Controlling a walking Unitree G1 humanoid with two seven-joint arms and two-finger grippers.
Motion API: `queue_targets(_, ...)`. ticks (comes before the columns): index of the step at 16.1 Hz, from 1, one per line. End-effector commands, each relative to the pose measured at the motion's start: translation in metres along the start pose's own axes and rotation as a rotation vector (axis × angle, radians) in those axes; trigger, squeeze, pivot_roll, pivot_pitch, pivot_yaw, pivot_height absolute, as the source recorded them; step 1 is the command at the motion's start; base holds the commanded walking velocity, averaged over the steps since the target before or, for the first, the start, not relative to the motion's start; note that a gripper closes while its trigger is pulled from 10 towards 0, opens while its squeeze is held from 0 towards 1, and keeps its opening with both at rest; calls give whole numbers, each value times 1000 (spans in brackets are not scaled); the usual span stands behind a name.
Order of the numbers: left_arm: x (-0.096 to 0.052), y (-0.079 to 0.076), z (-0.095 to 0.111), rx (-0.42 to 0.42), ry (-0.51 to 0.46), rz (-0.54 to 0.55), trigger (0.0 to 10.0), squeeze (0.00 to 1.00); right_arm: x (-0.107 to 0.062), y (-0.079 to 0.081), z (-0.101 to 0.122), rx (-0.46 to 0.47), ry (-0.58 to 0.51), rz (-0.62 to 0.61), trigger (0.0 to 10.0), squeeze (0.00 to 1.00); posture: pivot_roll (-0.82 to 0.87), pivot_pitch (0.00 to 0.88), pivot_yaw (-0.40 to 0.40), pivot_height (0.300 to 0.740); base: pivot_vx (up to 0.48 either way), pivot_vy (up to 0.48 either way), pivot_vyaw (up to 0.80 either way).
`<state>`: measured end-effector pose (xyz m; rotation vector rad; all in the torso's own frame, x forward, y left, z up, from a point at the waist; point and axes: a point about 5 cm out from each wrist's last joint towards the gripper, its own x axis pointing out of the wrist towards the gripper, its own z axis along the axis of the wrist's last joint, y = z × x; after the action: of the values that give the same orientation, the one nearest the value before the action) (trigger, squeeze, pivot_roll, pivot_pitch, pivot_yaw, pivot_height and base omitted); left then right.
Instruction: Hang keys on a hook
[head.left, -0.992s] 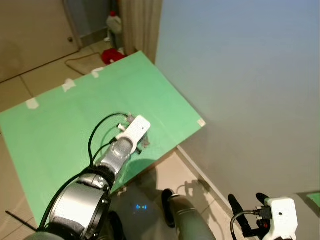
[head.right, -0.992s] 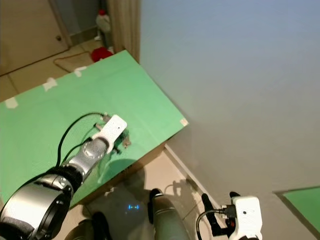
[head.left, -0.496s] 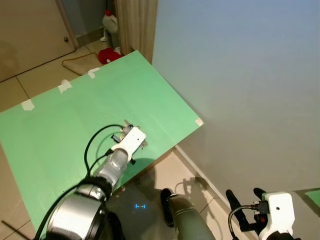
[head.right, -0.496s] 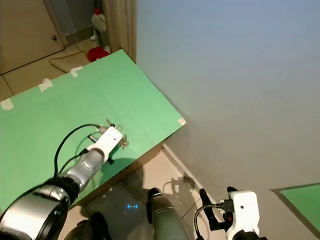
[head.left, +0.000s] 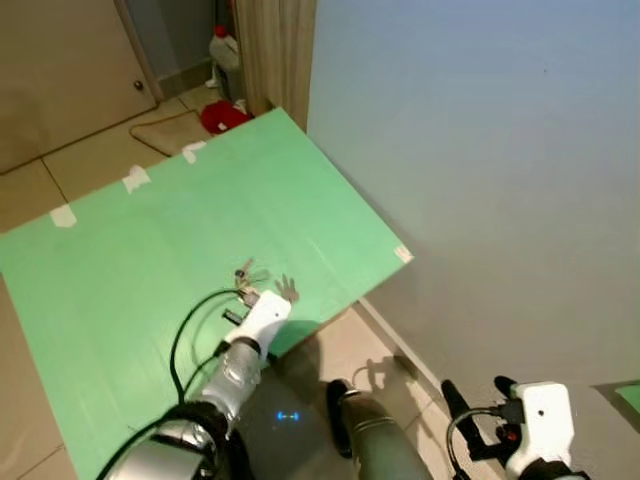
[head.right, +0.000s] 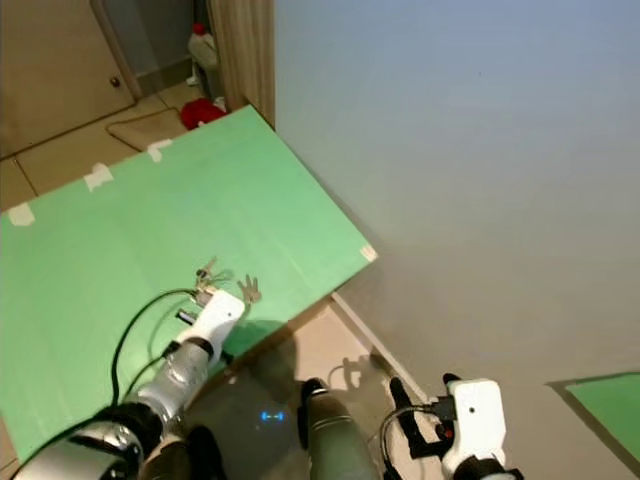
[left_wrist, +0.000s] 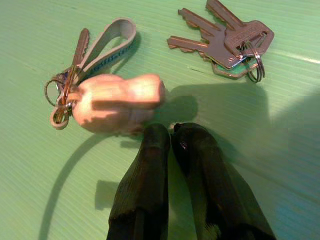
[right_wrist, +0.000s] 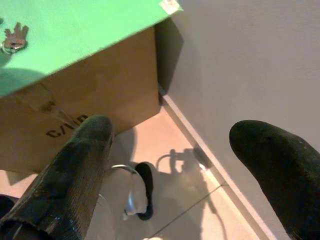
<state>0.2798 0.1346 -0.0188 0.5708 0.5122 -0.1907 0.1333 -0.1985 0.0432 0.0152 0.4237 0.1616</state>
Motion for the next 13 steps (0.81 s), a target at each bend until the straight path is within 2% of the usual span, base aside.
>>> queue_targets(1,-18,-22,-48,19,183,-73,10000,0,-3,-2,-7,5,24,-10,10000,0,-384,292,-65,740,0,0,0)
queue_targets(3,-11,-12,-29,-10,94,-13,10000,0,1,0,-7,9,20,-7,10000,0,-377,287,-60,740,0,0,0)
queue_targets(5,-5,-4,-12,7,21,14,10000,0,3,1,-8,10,18,-6,10000,0,-375,279,-52,740,0,0,0)
queue_targets(8,3,17,10,21,-66,104,10000,0,7,1,-8,9,8,-12,10000,0,-379,258,-44,740,0,0,0)
queue_targets(10,6,27,35,27,-197,138,10000,0,7,0,-8,8,6,-15,10000,0,-377,245,-42,740,0,0,0)
queue_targets(13,8,27,51,21,-250,125,10000,0,6,-2,-12,5,11,-15,10000,0,-376,235,-43,740,0,0,0)
